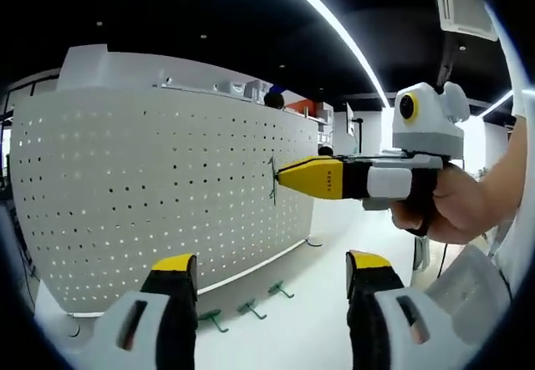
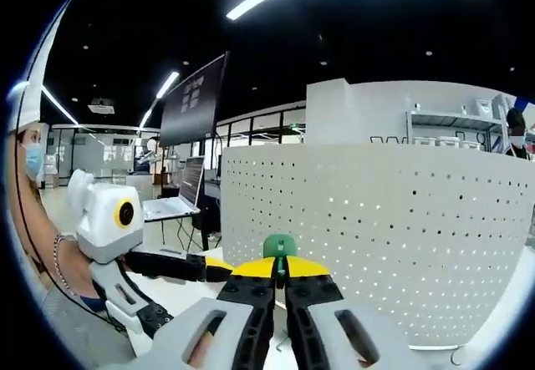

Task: Insert the hook assembly into the mounting plate slot until the hook locks in place.

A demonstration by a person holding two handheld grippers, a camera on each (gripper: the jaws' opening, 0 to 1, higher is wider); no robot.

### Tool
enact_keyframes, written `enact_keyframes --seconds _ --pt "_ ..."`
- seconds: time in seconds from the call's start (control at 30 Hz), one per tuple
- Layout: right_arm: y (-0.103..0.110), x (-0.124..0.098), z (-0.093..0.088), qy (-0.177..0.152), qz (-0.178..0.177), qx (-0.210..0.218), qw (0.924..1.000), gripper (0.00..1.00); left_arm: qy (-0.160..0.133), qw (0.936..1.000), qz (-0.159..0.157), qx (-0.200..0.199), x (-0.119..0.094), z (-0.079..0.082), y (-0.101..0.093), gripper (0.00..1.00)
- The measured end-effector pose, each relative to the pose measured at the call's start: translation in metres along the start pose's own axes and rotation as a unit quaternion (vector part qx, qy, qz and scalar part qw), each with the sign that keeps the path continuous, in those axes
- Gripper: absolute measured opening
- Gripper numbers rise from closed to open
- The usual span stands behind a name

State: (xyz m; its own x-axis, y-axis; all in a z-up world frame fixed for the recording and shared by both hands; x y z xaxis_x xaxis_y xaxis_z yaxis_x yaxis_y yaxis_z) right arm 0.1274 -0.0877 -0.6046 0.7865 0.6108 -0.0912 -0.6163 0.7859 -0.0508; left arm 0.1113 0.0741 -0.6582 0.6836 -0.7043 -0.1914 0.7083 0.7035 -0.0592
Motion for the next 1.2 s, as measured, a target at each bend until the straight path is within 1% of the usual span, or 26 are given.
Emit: enact_keyframes --seconds 0.27,0.63,0.9,1.2 --pt "-0.012 0.008 0.007 -0.006 -0.017 0.012 0.9998 0.0 0.008 0.9999 0.006 -0.003 -0.005 -0.006 0.001 0.74" --pt "-0.026 0.024 0.021 -0.016 -0.044 0.034 0.9983 0.0 0.006 0.9999 0.016 -0.003 -0.014 -0.008 0.003 0.74" --pt "-0.036 0.037 0.032 -0.028 -0.068 0.056 0.9958 0.0 0.008 0.9998 0.018 0.001 -0.018 -0.01 0.001 0.74" --pt "-0.046 0.051 0.041 -0.041 -0.094 0.068 0.9924 0.0 0.008 0.9997 0.022 -0.001 -0.022 -0.012 0.003 0.74"
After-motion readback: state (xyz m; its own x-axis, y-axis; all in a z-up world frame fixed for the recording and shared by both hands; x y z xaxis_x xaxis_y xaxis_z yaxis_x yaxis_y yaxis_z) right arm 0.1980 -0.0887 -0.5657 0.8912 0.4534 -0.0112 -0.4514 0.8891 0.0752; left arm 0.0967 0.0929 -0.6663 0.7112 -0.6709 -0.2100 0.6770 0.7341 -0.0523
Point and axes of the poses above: the point that each gripper's makers call its tool centre point, and the gripper's own axes: x roughly forward along the fingers, y roughly to its left, z roughly out of its top, the point moved 10 cm from there along -x, roughly backward along the fingers, and after that the axes turned 3 degrees about y, right-handed, at the moved point
